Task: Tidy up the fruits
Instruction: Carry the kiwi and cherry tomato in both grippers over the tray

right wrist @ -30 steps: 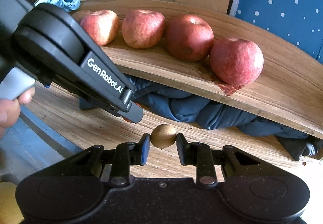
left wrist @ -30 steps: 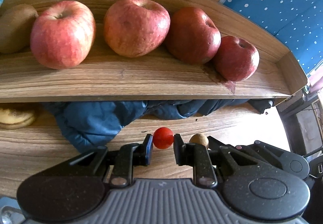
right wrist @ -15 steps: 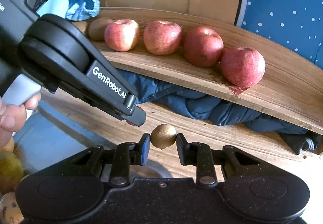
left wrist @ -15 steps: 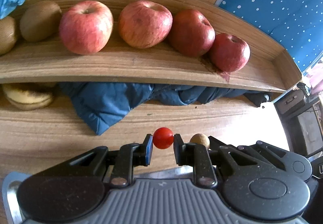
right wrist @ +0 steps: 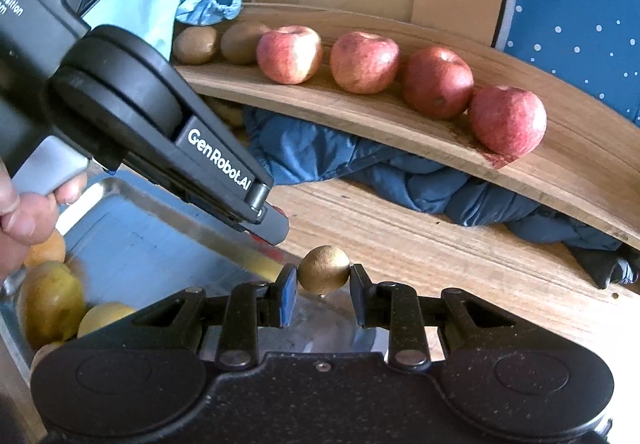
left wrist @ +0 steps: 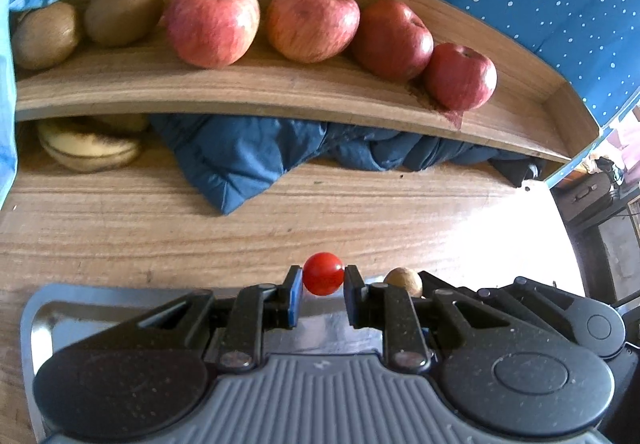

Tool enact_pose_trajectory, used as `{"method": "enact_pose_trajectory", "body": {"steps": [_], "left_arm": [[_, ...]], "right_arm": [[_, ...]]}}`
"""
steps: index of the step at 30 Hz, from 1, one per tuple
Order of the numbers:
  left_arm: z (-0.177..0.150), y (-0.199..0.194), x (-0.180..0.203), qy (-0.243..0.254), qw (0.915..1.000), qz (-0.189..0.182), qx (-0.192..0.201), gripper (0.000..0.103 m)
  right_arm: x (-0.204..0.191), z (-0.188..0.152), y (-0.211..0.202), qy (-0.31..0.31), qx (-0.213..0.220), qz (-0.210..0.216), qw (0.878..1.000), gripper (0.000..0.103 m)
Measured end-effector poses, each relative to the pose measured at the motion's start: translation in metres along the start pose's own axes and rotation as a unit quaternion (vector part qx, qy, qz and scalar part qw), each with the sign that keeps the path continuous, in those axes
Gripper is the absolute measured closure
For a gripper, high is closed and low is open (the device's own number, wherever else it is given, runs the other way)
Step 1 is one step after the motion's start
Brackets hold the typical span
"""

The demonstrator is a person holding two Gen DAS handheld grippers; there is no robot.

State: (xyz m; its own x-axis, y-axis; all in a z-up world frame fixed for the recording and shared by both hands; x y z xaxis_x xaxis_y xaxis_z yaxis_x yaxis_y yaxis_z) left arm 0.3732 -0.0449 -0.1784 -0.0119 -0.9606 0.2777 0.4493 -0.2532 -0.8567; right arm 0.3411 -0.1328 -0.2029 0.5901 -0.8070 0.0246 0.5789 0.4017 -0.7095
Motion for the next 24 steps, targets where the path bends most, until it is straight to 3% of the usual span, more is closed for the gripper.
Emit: {"method": "enact_pose_trajectory", "body": {"steps": [24], "left_arm": [[-0.035, -0.005, -0.015, -0.014, 0.9989, 0.030, -0.034, 0.079]], "right_arm": [[-0.029, -0.023, -0.002, -0.019, -0.025, 0.031, 0.999, 0.073]]}}
Point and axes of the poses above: each gripper's, at about its wrist camera, not at the fingertips, and y roughly the way its jaws point, x to its right, z to its top, the point moved 7 cm from there along y, roughly the way its jaws point, and after that the axes turned 2 degrees about -x, right-handed, at the moved point
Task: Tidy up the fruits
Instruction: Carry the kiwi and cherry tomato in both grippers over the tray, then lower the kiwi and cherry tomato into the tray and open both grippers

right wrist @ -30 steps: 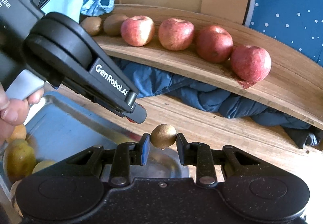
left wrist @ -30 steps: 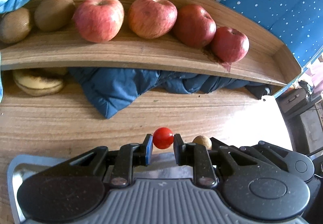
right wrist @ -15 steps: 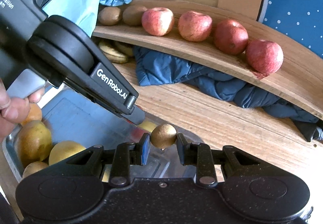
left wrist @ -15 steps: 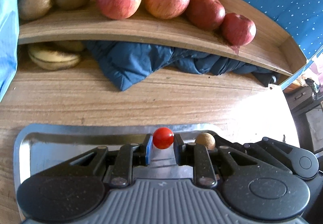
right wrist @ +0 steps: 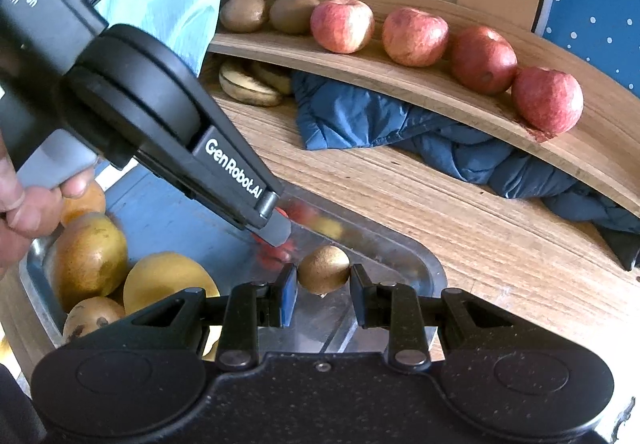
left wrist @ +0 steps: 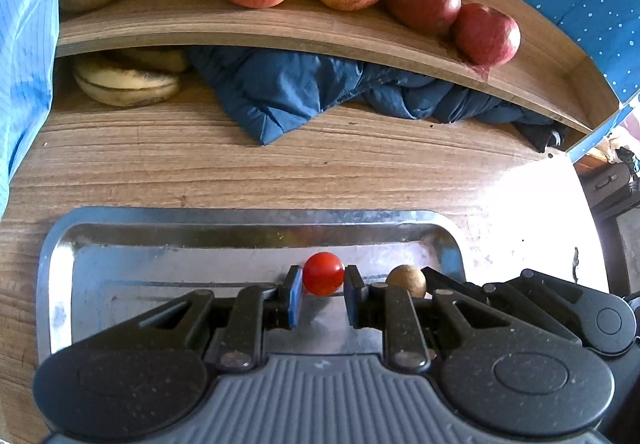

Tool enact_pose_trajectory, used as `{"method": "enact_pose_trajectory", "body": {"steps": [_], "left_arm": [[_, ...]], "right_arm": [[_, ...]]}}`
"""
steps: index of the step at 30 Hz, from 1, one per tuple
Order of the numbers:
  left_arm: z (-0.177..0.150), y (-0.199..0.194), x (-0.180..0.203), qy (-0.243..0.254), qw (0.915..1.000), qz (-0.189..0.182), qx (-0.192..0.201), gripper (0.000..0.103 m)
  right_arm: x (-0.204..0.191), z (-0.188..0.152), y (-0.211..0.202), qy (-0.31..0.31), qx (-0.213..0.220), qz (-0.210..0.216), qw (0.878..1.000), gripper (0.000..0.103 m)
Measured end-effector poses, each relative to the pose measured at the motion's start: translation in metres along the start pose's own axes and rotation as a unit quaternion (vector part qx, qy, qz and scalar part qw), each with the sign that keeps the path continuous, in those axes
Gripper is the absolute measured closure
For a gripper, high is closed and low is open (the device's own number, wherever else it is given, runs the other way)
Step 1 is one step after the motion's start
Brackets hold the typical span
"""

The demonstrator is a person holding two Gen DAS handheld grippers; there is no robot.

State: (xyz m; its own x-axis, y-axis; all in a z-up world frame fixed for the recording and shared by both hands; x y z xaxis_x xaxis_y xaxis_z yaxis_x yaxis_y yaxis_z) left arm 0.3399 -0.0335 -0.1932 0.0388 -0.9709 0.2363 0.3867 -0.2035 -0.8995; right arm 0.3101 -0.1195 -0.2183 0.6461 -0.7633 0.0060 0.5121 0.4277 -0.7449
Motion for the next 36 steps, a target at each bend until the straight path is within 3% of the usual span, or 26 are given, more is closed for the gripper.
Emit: {"method": "enact_pose_trajectory", "body": {"steps": [25, 33, 36], "left_arm": [[-0.0029, 0.0026, -0.0056, 0.008, 0.9997, 0.010, -0.021, 0.078], [0.0010, 0.0076, -0.0049, 0.016, 0.9993, 0.010, -0.031, 0.074], [0.0028, 0.0078, -0.0057, 0.019, 0.9992, 0.011, -0.032, 0.064]], "right_arm": [[0.0005, -0.0018, 0.0088, 0.029, -0.013, 0.012, 0.999, 0.073], [0.0017, -0.0016, 0.0097, 0.041, -0.012, 0.012, 0.999, 0.072], [0.0028, -0.0014, 0.0089, 0.049, -0.010, 0.008, 0.999, 0.071]]}}
Point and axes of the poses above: each gripper's, at about its wrist camera, not at the fingertips, and y roughly the way its jaws point, x to its right, z to its top, the point moved 7 cm from there along y, roughly the way its jaws point, and after that the axes turned 2 degrees about -x, right-handed, at the moved point
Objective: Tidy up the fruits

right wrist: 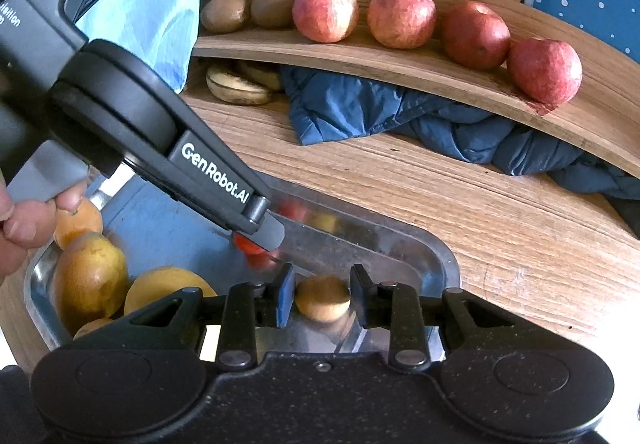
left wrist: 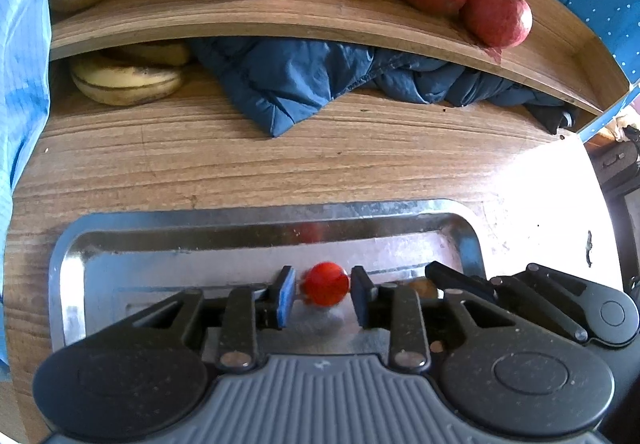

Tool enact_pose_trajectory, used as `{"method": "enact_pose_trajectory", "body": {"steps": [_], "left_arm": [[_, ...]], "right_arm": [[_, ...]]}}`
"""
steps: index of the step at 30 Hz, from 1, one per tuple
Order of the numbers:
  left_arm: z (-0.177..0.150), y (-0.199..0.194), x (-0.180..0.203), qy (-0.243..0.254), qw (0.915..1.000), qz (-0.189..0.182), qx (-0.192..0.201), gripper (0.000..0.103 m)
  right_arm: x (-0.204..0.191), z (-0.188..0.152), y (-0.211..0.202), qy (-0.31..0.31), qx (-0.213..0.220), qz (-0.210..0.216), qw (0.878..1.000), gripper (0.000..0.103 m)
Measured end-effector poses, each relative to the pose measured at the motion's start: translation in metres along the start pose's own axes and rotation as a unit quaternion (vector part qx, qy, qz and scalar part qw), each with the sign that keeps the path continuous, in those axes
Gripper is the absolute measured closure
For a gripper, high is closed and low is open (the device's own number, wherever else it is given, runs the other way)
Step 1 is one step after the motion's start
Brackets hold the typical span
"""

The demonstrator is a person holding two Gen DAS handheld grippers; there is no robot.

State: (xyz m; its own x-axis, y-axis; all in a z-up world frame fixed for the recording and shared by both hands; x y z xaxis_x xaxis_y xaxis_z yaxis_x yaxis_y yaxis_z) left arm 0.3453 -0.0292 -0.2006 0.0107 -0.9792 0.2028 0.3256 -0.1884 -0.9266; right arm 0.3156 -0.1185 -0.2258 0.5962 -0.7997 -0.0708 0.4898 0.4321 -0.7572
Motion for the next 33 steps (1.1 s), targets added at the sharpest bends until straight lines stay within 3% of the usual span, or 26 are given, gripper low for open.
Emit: {"method": "enact_pose_trajectory", "body": {"steps": [8, 12, 18, 25, 33], "left_arm": [[0.006, -0.012, -0.007, -0.002, 0.9998, 0.006, 0.017, 0.043], [0.007, -0.028, -0.012, -0.012, 0.9982, 0.023, 0.055, 0.021], [0.004, -0.053, -0.024, -0.059, 0.9922, 0.041, 0.102, 0.006], [-0.007, -0.086, -0.029, -0.091, 0.9808, 0.063, 0.160, 0.001], [-0.040, -0.125, -0.019, -0.108, 0.9651, 0.105, 0.214, 0.000]], "right_arm": [[0.004, -0.001, -0.013, 0.028, 0.009, -0.015, 0.999, 0.053], [0.007, 0.001, -0.027, 0.042, 0.030, -0.021, 0.998, 0.048], [0.013, 0.007, -0.054, 0.043, 0.067, -0.019, 0.997, 0.032], [0.019, 0.012, -0.089, 0.035, 0.113, -0.016, 0.993, 0.004], [0.013, 0.001, -0.128, 0.010, 0.145, -0.008, 0.989, 0.001]]}}
Point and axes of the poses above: each gripper's, at about its wrist camera, not at the fingertips, and y roughly the way its jaws point, x to its right, z to its top, the point moved 7 cm from there along y, roughly the way its jaws point, and after that the axes turned 2 degrees about -x, right-handed, at the moved point
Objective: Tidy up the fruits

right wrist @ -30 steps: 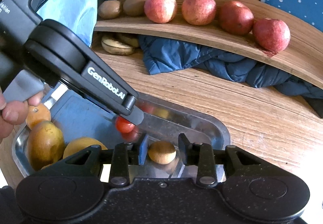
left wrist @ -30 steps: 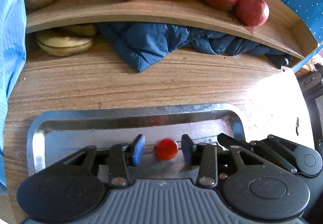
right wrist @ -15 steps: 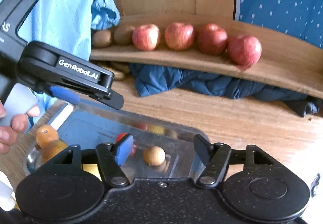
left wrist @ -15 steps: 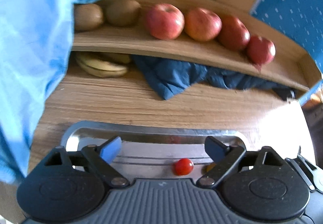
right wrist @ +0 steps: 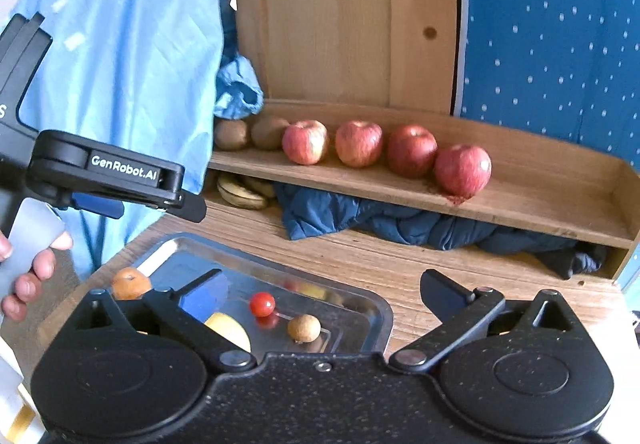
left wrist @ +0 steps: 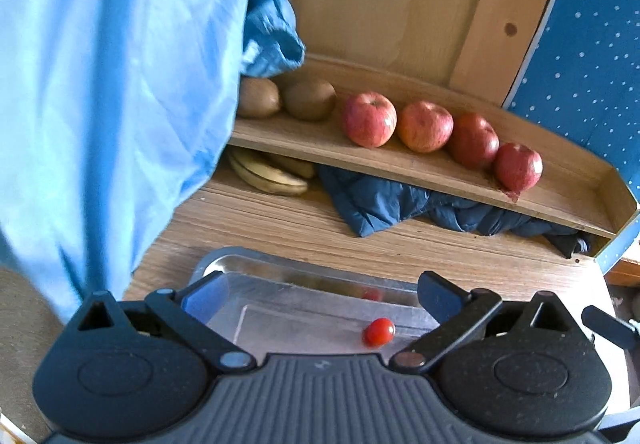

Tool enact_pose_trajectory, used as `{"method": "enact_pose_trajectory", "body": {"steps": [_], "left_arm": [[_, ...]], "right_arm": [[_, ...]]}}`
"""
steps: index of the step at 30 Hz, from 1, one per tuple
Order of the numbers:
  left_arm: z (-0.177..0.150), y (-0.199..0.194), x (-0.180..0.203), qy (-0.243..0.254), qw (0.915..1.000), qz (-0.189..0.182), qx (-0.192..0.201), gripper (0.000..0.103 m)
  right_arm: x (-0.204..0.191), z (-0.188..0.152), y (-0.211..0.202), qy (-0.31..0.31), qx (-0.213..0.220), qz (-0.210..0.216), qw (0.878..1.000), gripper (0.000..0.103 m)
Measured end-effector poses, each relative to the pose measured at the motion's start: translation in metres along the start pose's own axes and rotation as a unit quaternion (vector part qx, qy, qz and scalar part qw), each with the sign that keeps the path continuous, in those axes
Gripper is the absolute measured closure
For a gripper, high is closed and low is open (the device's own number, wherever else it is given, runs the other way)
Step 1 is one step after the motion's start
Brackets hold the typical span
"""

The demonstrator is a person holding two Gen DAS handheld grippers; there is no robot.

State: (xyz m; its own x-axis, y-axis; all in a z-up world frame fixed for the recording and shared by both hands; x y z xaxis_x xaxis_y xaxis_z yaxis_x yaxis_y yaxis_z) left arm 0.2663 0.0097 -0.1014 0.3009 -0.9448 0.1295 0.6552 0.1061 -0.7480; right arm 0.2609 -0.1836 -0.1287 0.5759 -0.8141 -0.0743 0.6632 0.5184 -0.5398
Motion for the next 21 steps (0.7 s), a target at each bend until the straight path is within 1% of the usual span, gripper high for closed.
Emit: {"method": "enact_pose_trajectory", "body": {"steps": [7, 10, 13, 17, 21], "left_arm": [[-0.019, -0.044, -0.006, 0.010, 0.9996, 0.012, 0.025, 0.000], [-0.027, -0.062, -0.011, 0.019, 0.9992, 0.009, 0.034, 0.000], [-0.036, -0.075, -0.021, 0.030, 0.9986, 0.010, 0.042, 0.000], [-0.052, -0.089, -0.042, 0.034, 0.9981, 0.009, 0.051, 0.000], [-0.065, -0.097, -0.062, 0.046, 0.9969, -0.001, 0.063, 0.000]], "right_arm": [[-0.018, -0.006, -0.039, -0.007, 0.012, 0.012, 1.000, 0.001], [-0.029, -0.010, -0.050, -0.011, 0.015, 0.018, 1.000, 0.001], [-0.039, -0.016, -0.055, -0.012, 0.013, 0.013, 1.000, 0.001], [-0.052, -0.024, -0.061, 0.000, 0.013, -0.005, 1.000, 0.001], [-0.069, -0.033, -0.071, 0.023, 0.028, -0.041, 0.998, 0.001]]}}
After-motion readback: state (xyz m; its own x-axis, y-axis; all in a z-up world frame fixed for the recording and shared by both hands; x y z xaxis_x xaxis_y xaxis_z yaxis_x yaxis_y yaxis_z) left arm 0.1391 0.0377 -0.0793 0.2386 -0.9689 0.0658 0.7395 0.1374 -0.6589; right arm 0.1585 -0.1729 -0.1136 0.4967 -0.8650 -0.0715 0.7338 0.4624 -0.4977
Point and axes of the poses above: each gripper's, at about its wrist camera, not at the fingertips, and y roughly the way its jaws point, x to its right, z to its top, the point moved 7 cm from there along y, roughly the way its jaws point, and after that the axes turned 2 degrees about -x, right-handed, at the moved point
